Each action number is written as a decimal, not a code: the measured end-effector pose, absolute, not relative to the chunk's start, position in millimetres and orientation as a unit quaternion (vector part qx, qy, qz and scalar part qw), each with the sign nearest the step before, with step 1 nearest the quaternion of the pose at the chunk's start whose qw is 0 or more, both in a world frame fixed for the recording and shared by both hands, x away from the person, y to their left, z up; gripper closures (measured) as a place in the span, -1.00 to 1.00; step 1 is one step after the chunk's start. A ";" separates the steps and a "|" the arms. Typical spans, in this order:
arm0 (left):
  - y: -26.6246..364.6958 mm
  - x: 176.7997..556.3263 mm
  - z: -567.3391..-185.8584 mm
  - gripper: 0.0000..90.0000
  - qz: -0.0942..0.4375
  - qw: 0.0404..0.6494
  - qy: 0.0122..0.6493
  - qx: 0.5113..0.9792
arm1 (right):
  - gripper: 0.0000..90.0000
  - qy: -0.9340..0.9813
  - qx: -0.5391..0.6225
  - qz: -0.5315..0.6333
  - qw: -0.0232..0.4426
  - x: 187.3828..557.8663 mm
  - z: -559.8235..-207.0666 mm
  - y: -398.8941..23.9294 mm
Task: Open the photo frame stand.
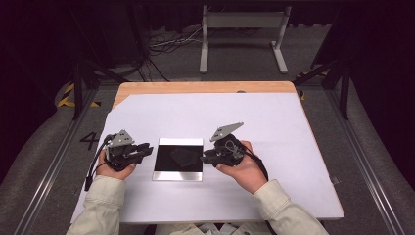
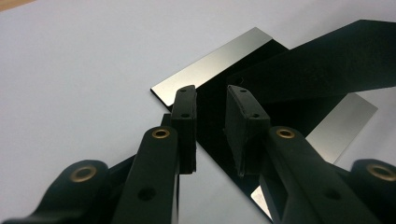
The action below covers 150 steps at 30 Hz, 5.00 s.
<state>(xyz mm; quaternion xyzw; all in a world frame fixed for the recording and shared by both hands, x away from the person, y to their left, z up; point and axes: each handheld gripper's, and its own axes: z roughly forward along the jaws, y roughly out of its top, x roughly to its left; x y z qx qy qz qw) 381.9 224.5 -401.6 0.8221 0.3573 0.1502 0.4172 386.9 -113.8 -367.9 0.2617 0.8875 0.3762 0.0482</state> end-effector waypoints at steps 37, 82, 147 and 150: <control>224.0 381.4 -401.1 0.59 0.148 0.418 0.359 0.821 | 0.23 0.803 0.385 0.455 -0.030 400.2 -379.3 -127.9; 223.0 381.3 -401.7 0.56 0.149 0.418 0.360 0.821 | -0.14 0.766 0.443 0.446 -0.134 417.3 -402.6 -100.4; 235.9 381.9 -398.3 0.56 0.159 0.428 0.386 0.802 | 0.47 0.795 0.416 0.403 -0.180 415.6 -403.6 -84.6; 237.7 381.8 -397.8 0.55 0.157 0.433 0.391 0.797 | 0.52 0.799 0.411 0.400 -0.183 413.8 -401.5 -85.2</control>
